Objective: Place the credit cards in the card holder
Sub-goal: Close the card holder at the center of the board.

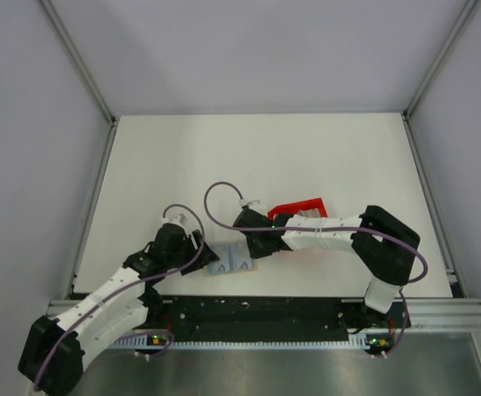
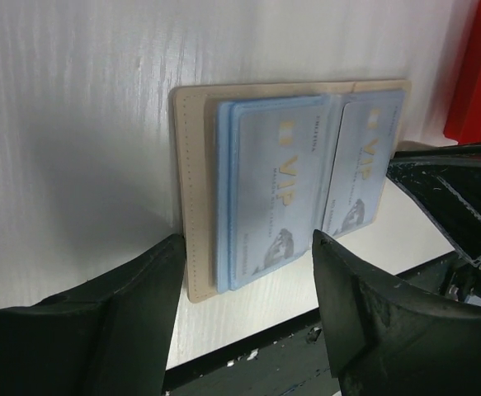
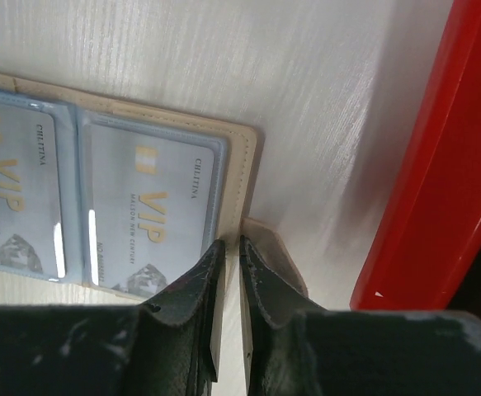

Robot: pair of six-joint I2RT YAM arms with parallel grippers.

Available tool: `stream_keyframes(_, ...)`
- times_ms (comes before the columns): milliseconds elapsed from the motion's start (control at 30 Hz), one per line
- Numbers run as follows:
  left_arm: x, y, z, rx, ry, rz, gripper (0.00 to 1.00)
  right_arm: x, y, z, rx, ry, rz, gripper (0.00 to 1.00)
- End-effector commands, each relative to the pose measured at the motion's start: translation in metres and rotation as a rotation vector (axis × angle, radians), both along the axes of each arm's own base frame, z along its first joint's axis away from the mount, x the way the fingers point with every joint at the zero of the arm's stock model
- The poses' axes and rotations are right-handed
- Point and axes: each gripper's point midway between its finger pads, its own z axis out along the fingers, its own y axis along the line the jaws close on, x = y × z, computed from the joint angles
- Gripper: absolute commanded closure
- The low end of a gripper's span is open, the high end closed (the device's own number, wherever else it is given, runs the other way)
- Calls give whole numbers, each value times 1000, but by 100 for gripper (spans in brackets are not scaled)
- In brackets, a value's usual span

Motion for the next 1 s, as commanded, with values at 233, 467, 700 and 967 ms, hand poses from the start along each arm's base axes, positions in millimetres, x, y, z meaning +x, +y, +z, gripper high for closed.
stream_keyframes(233, -4, -17, -3, -106, 15, -38, 34, -18, -3, -24, 23, 100, -8, 87)
stream_keyframes(467, 11, -27, 30, -167, -68, -40, 36, -23, -6, -32, 27, 125, -8, 87)
stream_keyframes(700, 18, -43, 54, -252, -114, -77, 36, -24, -5, -32, 36, 128, -9, 87)
stream_keyframes(967, 25, -59, 80, -345, -177, -130, 35, -24, -5, -30, 45, 124, -13, 86)
